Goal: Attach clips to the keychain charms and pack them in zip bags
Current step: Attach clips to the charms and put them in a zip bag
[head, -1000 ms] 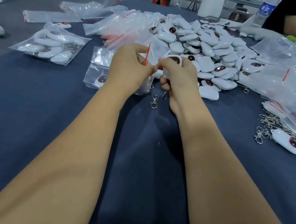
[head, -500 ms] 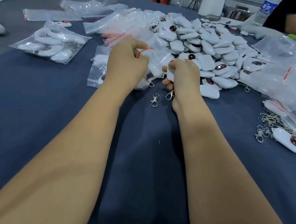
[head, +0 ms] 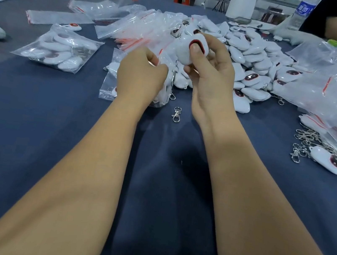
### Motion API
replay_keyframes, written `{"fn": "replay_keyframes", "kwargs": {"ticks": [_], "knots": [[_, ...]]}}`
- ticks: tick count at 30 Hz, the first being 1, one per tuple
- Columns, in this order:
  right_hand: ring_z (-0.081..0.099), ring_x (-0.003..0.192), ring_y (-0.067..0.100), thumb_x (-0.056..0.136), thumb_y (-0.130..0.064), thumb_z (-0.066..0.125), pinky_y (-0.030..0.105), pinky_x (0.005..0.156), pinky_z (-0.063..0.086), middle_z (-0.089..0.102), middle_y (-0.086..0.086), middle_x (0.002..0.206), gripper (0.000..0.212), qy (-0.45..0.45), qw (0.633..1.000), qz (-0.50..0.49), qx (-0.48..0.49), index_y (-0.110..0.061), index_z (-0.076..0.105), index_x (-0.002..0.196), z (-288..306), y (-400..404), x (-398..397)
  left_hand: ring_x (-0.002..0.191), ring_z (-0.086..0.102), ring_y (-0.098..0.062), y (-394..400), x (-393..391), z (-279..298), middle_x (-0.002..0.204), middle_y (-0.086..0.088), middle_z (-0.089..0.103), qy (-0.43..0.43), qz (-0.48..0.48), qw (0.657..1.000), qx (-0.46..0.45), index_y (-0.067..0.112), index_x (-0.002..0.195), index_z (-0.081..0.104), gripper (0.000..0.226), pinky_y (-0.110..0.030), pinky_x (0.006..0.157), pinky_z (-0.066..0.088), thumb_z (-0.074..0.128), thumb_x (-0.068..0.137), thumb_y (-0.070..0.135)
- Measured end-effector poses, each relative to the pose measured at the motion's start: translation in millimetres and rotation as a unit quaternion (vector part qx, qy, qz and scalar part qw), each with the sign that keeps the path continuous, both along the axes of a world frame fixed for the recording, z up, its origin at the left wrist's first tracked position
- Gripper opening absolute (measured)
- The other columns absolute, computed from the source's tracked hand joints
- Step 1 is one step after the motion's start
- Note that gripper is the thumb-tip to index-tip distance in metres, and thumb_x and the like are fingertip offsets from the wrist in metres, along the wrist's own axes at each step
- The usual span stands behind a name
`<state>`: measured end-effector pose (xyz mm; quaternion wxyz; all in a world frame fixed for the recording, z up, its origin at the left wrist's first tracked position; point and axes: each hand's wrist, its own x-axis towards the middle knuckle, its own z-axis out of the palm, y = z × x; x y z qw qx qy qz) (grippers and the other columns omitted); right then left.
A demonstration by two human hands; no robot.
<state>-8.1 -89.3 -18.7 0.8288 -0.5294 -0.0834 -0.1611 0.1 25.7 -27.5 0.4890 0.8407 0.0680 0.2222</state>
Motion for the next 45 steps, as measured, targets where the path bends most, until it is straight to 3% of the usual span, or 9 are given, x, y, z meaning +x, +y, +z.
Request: {"fn": "replay_keyframes", "kwargs": {"ticks": [5,10,14,24,30,34,37,42,45], "knots": [[0.064,0.081,0.02,0.093,0.003,0.059,0.025,0.076,0.057,0.063,0.009,0.088,0.014,0.06,0.998,0.009,-0.011,-0.009,0.052,0.096,-3,3,-1,0.08,0.071,-0.029,-2,-2,4,0.075,0.0,0.066,0.0,-0.032,0.995,-0.091,0.022,0.079,0.06,0.006,-0.048,0.08,0.057,0.056,0.077,0.026],[0.061,0.083,0.015,0.087,-0.005,0.068,0.024,0.076,0.049,0.067,0.006,0.091,0.014,0.084,0.981,-0.06,-0.167,-0.013,0.059,0.095,-10,3,-1,0.05,0.061,-0.015,-3,-3,3,0.056,0.009,0.058,-0.021,-0.042,0.989,-0.143,0.01,0.083,0.068,0.015,-0.03,0.055,0.05,0.057,0.075,0.016],[0.059,0.092,0.012,0.085,-0.017,0.072,0.024,0.08,0.047,0.067,0.003,0.101,0.014,0.053,0.938,-0.094,-0.33,-0.027,0.062,0.084,-15,2,-1,0.055,0.054,0.0,-4,-3,7,0.065,0.009,0.062,-0.066,-0.048,0.99,-0.117,0.02,0.078,0.068,0.007,-0.021,0.062,0.047,0.062,0.078,0.016],[0.056,0.072,0.017,0.092,-0.012,0.052,0.032,0.068,0.044,0.064,0.001,0.073,0.034,0.062,0.871,0.037,-0.486,-0.03,0.057,0.064,-14,7,-6,0.063,0.056,-0.005,-10,-6,5,0.062,0.012,0.06,-0.122,-0.063,0.99,-0.033,0.029,0.072,0.067,0.01,-0.032,0.07,0.054,0.063,0.081,0.026],[0.053,0.087,0.016,0.081,-0.001,0.045,0.032,0.078,0.043,0.062,0.004,0.101,0.023,0.061,0.924,-0.109,-0.362,-0.018,0.058,0.089,-10,8,-8,0.08,0.056,-0.017,-9,-1,0,0.075,0.011,0.057,-0.066,0.002,0.997,0.051,0.027,0.094,0.058,0.011,-0.033,0.065,0.04,0.048,0.093,0.03],[0.047,0.109,0.026,0.077,-0.002,0.046,0.036,0.092,0.034,0.053,0.005,0.116,0.037,0.115,0.79,-0.272,-0.538,-0.015,0.052,0.111,-13,-10,-3,0.081,0.049,-0.022,-3,1,-5,0.086,0.005,0.057,-0.037,0.049,0.991,0.115,0.017,0.108,0.055,0.019,-0.032,0.065,0.029,0.042,0.095,0.022],[0.041,0.123,0.03,0.085,-0.01,0.048,0.038,0.104,0.029,0.047,0.009,0.13,0.038,0.168,0.713,-0.252,-0.633,-0.013,0.051,0.122,-18,-17,-2,0.085,0.047,-0.024,2,0,-6,0.097,-0.003,0.06,-0.027,0.063,0.989,0.131,0.013,0.113,0.055,0.024,-0.032,0.068,0.029,0.042,0.093,0.018],[0.042,0.121,0.03,0.088,-0.009,0.049,0.036,0.1,0.029,0.048,0.009,0.129,0.033,0.151,0.672,-0.248,-0.681,-0.014,0.054,0.121,-22,-18,0,0.065,0.047,-0.007,1,-3,-3,0.075,0.005,0.048,-0.089,0.032,0.995,0.039,0.017,0.116,0.04,0.035,-0.03,0.057,0.028,0.044,0.083,0.007],[0.046,0.115,0.03,0.095,-0.012,0.043,0.036,0.092,0.035,0.057,0.008,0.118,0.028,0.138,0.724,-0.244,-0.63,-0.012,0.057,0.119,-21,-19,4,0.06,0.044,-0.003,-4,-5,-2,0.068,0.008,0.043,-0.116,-0.001,0.993,0.021,0.026,0.103,0.034,0.032,-0.019,0.053,0.03,0.045,0.079,0.008]]}}
